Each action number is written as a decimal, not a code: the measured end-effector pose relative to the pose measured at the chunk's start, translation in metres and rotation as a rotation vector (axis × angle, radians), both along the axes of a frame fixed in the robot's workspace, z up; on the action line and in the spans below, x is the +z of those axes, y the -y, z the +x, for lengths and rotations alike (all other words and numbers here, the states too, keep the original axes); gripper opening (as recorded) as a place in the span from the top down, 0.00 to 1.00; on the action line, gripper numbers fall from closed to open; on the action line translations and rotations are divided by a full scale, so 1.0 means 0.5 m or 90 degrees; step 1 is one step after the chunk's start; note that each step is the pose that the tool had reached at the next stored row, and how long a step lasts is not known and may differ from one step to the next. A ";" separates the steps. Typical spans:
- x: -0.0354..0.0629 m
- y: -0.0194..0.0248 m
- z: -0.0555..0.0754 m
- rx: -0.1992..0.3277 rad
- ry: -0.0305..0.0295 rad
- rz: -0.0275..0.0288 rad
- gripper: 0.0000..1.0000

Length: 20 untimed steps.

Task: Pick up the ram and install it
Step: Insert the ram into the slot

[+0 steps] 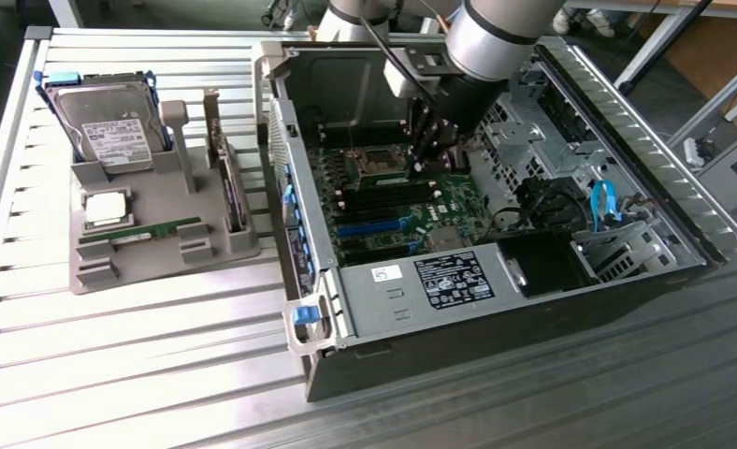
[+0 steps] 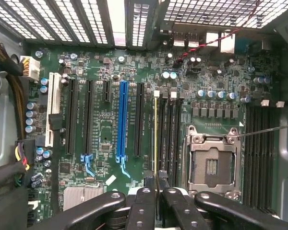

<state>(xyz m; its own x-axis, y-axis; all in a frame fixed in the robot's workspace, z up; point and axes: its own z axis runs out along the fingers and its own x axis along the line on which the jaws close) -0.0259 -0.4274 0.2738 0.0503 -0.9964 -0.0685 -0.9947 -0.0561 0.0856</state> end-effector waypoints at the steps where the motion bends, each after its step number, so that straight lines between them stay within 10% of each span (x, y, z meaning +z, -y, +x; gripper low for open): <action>1: -0.002 0.0000 0.000 0.000 0.0000 0.0000 0.89; 9: -0.051 -0.0019 0.000 0.000 -0.0005 0.0001 0.89; 20: -0.063 -0.0029 -0.007 -0.021 -0.0005 0.0000 0.89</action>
<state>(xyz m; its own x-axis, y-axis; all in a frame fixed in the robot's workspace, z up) -0.0295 -0.4259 0.2424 0.0178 -0.9975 -0.0686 -0.9960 -0.0237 0.0864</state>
